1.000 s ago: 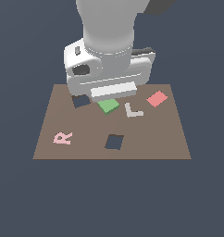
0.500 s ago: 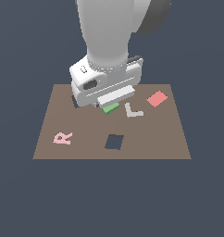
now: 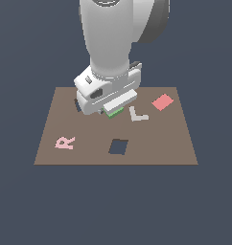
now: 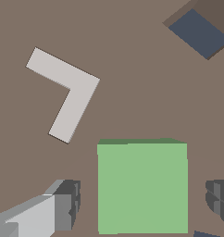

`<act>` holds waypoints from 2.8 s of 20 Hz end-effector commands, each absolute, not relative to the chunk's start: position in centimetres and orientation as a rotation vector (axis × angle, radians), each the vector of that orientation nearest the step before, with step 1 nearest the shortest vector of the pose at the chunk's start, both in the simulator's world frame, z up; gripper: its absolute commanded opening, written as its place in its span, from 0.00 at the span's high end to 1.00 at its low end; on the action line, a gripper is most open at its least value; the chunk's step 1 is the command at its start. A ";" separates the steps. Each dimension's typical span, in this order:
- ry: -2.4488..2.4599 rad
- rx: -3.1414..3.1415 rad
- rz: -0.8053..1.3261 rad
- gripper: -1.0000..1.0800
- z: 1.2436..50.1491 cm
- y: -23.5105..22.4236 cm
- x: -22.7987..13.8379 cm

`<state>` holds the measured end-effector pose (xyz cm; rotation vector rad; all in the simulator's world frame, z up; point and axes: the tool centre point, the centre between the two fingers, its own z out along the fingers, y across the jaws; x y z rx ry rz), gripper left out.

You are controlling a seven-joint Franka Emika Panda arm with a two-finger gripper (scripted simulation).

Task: Insert a designated object into the corresponding slot on a board.

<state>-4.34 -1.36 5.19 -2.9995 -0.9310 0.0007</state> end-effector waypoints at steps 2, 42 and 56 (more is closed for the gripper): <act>-0.955 -2.992 0.000 0.04 4.9 -1.4 -4.4; -0.752 -3.051 -0.001 1.00 3.2 -2.2 -3.8; -0.001 -3.142 -0.002 1.00 3.5 -5.4 -2.8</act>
